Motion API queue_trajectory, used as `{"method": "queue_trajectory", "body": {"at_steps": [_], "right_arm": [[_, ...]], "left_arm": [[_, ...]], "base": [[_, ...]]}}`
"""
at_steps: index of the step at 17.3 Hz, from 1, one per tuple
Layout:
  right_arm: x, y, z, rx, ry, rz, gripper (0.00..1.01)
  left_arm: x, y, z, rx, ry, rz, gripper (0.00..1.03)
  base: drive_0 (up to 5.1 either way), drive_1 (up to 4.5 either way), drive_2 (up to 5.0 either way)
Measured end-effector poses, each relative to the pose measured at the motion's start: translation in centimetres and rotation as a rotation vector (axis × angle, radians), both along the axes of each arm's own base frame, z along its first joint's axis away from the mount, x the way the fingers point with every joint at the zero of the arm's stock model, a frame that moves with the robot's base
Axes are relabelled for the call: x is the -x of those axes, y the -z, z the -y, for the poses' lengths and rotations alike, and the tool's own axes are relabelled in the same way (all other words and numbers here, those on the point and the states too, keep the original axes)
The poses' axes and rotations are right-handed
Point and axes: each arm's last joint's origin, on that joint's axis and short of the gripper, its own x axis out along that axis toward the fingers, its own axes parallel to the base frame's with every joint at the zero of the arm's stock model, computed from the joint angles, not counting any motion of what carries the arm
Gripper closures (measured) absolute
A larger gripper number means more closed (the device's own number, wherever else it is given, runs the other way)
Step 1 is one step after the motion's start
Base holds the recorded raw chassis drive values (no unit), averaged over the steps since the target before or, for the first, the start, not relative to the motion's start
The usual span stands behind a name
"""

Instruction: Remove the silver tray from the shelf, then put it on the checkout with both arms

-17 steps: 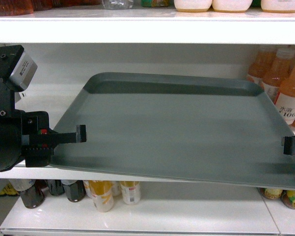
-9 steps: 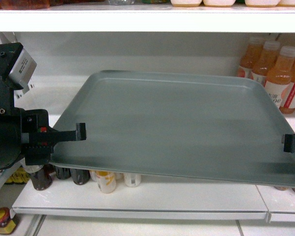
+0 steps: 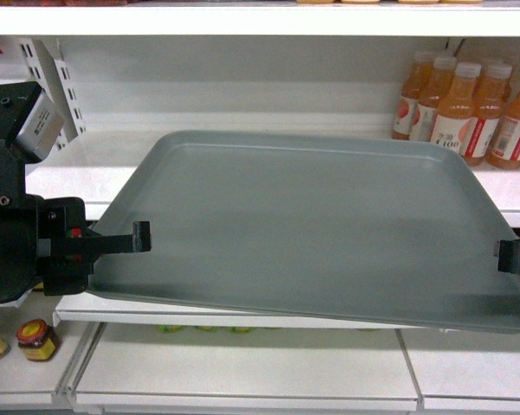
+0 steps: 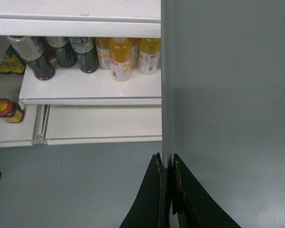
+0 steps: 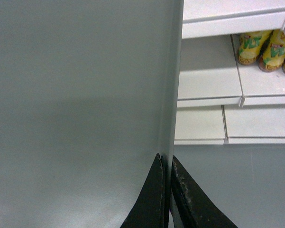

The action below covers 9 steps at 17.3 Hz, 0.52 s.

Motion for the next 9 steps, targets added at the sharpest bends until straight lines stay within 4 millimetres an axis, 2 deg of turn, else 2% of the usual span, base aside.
{"method": "queue_trajectory", "body": {"at_steps": [9], "right_arm": [[0.01, 0.02, 0.03, 0.000, 0.002, -0.002, 0.98]], "left_arm": [[-0.01, -0.05, 0.06, 0.001, 0.002, 0.005, 1.00]], "base": [[0.2, -4.17, 4.5]]}}
